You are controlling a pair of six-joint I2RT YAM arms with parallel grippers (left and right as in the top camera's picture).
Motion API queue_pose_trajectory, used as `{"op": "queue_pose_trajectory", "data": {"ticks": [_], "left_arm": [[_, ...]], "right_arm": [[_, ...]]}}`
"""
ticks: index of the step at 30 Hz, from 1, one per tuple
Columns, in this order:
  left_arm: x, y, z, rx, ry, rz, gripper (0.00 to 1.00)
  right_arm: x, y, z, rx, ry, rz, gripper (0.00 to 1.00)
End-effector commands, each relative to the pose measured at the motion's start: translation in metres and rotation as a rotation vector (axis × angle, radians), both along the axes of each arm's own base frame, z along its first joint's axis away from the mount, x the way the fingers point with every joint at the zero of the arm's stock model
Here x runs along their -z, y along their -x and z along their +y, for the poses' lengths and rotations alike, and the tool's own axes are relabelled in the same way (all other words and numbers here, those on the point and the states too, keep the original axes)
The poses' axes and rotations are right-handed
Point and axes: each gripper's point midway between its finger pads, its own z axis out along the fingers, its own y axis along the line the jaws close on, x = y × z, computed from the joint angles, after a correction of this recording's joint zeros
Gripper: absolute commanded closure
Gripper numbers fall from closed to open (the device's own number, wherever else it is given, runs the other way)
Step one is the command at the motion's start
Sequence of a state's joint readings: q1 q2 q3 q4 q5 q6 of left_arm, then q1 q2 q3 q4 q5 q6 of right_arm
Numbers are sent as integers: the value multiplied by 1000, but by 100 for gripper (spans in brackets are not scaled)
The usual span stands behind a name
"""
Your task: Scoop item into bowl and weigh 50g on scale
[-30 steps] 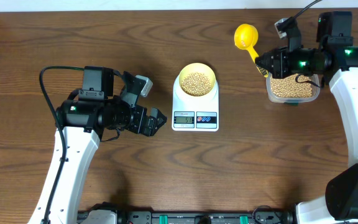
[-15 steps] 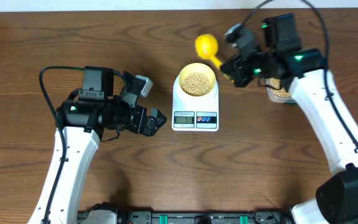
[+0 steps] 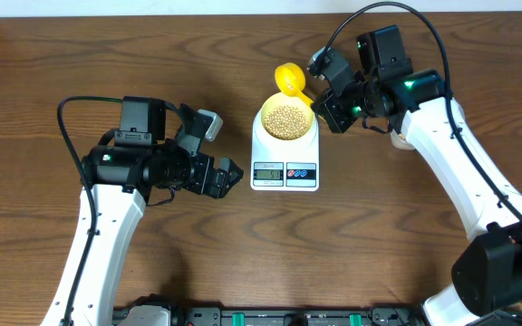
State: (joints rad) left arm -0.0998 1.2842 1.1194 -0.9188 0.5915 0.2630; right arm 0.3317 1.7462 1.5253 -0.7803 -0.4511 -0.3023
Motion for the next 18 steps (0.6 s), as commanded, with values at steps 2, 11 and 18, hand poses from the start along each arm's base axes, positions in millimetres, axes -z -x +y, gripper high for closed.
{"op": "queue_pose_trajectory", "data": {"ticks": [2,11,18], "left_arm": [[4,0,3,-4,-11,9,2],[4,0,3,-4,-11,9,2],[4,0,3,-4,-11,9,2]], "right_arm": [[-8,0,7,-27,-33,-8,99],[-5,-1,5,-18,-19,-9,99],[12,-6,0,3,23,12,99]]}}
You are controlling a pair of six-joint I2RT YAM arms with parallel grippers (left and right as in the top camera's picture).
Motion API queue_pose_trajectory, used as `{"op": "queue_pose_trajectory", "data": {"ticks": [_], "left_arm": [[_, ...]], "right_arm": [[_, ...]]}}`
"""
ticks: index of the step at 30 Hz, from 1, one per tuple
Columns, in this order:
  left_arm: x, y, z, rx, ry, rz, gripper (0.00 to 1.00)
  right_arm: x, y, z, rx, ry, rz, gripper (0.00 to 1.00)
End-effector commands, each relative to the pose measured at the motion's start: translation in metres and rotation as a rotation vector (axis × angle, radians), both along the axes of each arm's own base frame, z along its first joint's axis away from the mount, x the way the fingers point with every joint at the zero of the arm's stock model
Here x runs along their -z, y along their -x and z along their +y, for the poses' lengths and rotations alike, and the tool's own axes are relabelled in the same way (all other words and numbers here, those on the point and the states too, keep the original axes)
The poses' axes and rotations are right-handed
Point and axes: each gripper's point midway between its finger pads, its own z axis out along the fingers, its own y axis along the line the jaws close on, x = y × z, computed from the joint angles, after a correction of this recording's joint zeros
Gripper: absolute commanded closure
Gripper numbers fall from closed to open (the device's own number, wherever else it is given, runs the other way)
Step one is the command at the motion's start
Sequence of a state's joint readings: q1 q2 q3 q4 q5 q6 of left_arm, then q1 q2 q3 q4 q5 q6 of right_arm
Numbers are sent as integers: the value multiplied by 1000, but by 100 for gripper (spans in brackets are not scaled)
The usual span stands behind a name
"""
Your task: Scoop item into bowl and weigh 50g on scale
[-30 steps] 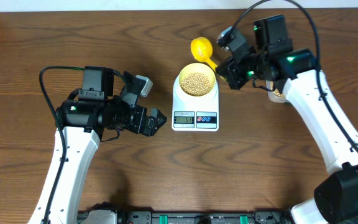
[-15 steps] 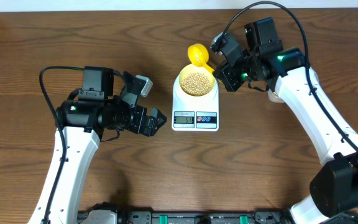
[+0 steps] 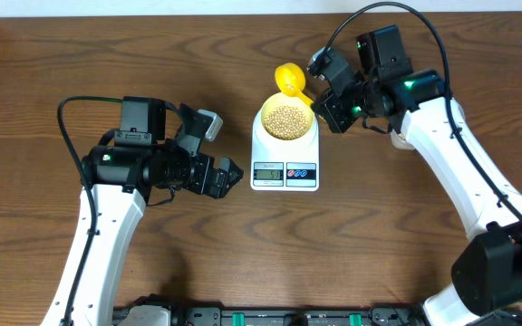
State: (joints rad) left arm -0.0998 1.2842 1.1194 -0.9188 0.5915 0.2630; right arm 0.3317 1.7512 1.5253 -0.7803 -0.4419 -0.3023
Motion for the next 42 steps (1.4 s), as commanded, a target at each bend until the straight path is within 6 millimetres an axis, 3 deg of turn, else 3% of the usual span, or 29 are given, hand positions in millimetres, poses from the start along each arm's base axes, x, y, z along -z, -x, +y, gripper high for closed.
{"op": "queue_pose_trajectory", "data": {"ticks": [1,9,17,42], "left_arm": [[4,0,3,-4,-11,9,3],[4,0,3,-4,-11,9,2],[4,0,3,-4,-11,9,2],[4,0,3,-4,-11,9,2]], "right_arm": [[11,-4,2,-5,12,17,99],[28,-4,6,-17,8,66,99],[40,-8,-6,15,85,57,99],[62,5,-9,8,97,108,99]]}}
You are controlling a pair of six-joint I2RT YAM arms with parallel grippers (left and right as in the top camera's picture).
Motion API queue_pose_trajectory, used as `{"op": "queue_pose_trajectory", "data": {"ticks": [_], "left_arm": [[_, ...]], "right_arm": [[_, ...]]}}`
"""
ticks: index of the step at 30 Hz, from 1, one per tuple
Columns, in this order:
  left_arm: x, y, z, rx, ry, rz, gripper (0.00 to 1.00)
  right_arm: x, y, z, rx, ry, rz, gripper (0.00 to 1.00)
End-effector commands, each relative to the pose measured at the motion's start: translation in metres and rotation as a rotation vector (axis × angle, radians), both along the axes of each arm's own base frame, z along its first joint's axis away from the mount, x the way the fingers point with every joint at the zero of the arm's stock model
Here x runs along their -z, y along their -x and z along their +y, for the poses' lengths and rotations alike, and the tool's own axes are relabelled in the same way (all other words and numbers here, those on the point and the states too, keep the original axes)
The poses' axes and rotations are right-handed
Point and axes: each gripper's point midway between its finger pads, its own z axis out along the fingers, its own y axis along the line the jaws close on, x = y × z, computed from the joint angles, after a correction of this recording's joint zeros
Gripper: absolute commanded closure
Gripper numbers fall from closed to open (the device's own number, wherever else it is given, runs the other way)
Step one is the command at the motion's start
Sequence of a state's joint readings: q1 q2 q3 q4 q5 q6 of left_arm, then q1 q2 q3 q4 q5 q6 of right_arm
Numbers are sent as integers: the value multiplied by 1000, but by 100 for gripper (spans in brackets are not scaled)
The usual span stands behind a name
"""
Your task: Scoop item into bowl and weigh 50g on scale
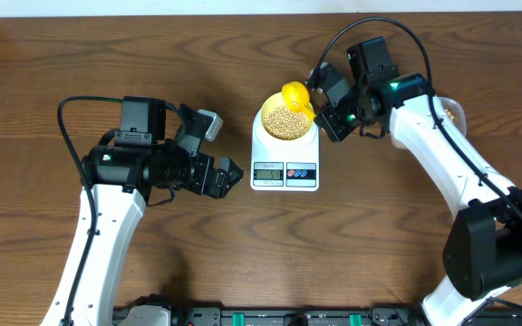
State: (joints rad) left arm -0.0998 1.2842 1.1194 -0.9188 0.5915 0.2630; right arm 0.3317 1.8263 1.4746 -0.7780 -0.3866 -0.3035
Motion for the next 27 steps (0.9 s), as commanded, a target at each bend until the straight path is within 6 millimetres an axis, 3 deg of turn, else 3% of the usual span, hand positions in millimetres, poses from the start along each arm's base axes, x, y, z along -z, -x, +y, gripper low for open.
{"op": "queue_pose_trajectory", "data": {"ticks": [1,15,27], "left_arm": [[4,0,3,-4,-11,9,2],[4,0,3,-4,-11,9,2],[4,0,3,-4,-11,9,2]], "right_arm": [[10,3,1,-18,9,9,99],[15,0,15,-22,50,-50,99],[20,10,15,75,54,38,99]]}}
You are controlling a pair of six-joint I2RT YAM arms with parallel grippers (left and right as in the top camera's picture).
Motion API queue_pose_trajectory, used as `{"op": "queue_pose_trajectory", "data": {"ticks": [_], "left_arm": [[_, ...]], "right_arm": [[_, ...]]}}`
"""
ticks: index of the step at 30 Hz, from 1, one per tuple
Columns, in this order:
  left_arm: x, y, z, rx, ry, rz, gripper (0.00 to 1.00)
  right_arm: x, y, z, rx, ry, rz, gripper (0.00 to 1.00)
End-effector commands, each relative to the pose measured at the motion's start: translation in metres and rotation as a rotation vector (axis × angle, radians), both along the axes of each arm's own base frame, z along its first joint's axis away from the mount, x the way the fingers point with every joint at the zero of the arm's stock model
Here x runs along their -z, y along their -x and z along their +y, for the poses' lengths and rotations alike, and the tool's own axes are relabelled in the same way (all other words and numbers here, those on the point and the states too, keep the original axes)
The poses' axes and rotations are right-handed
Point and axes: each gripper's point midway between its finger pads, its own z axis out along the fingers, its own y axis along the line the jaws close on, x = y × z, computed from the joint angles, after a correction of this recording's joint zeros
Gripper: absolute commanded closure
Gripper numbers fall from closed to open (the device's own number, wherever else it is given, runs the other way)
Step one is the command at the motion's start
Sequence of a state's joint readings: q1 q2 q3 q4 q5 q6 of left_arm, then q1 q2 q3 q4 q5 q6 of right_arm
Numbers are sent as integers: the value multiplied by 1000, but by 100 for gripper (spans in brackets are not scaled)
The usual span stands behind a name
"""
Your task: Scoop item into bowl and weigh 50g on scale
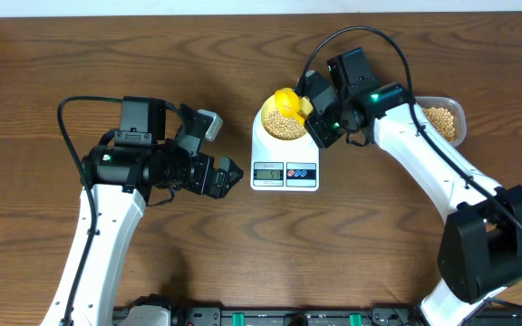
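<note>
A white scale (285, 159) stands mid-table, its display (268, 172) too small to read. On it sits a bowl (266, 129) filled with pale yellow beans (282, 127). A yellow scoop (287, 100) lies tilted over the bowl's far right part, touching or just above the beans. My right gripper (309, 107) is shut on the scoop's handle at the bowl's right rim. Left of the scale, my left gripper (228, 175) hangs open with nothing between its fingers.
A clear container of beans (441, 120) sits at the right, behind my right forearm. The left arm's black body (143, 163) takes up the table's left middle. The table's far edge runs along the top of the view.
My right gripper has moved left and a little nearer with the scoop, whose cup now lies over the beans in the bowl. The bean container shows more fully. The left arm has not moved.
At the two oldest moments my right gripper held the scoop still behind the bowl, over the table. Then the scoop was at the bowl's far right rim. Now it is over the beans inside the bowl. The left gripper stayed open beside the scale throughout.
</note>
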State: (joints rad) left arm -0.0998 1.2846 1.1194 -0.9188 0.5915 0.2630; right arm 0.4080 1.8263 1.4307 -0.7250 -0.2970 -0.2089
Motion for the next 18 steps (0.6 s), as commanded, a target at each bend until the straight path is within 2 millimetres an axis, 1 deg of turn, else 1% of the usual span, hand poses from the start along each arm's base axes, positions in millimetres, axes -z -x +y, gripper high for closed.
{"op": "queue_pose_trajectory", "data": {"ticks": [1,8,14,18], "left_arm": [[4,0,3,-4,-11,8,2],[4,0,3,-4,-11,8,2],[4,0,3,-4,-11,8,2],[4,0,3,-4,-11,8,2]], "right_arm": [[6,3,-3,33,8,37,99],[2,2,-4,39,15,35,99],[6,-7,-15,64,122,-29,99],[5,-10,-11,51,153,-70,99]]}}
